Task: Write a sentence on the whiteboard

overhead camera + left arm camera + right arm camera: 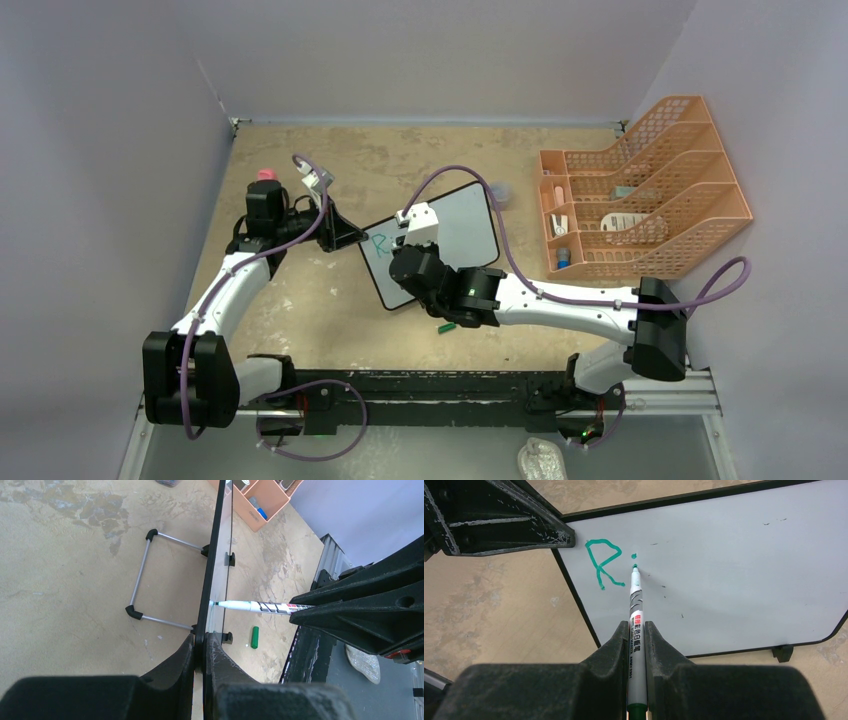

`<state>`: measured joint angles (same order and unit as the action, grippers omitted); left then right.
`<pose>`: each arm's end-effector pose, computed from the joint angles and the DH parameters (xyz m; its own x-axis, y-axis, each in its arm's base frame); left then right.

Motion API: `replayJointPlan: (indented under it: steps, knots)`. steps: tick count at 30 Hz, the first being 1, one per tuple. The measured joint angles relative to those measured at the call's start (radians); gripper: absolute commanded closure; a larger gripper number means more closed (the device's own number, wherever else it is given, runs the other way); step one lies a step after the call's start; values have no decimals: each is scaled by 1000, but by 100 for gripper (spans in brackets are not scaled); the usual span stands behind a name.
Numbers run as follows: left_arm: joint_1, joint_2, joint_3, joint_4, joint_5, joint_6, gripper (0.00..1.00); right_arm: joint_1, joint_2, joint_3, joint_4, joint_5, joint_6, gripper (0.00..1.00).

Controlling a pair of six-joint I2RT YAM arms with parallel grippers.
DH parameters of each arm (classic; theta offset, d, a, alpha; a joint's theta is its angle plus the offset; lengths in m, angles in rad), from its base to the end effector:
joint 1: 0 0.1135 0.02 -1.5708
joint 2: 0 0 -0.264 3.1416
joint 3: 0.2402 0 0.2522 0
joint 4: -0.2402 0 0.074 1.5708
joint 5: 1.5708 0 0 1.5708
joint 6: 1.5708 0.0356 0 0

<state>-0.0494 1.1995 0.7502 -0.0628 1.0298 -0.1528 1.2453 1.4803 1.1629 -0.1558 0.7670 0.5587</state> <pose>0.2496 -0.0429 0.2619 -0.6012 -0.0488 -0.7976 0.6883 0.4756 -0.5478 0.1309 0.3107 0.3116 -0.3805 0.0662 -0.9224 -0.3337 0.9204 0.2037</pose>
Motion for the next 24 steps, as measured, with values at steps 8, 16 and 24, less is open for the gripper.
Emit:
replayJointPlan:
  steps: [8,16,24]
  knots:
    - [0,0,0,0,0,0,100,0,0,0,-13,0,6,100]
    - [0,0,0,0,0,0,100,0,0,0,-26,0,16,100]
    - [0,0,0,0,0,0,100,0,1,0,-34,-3,27,100]
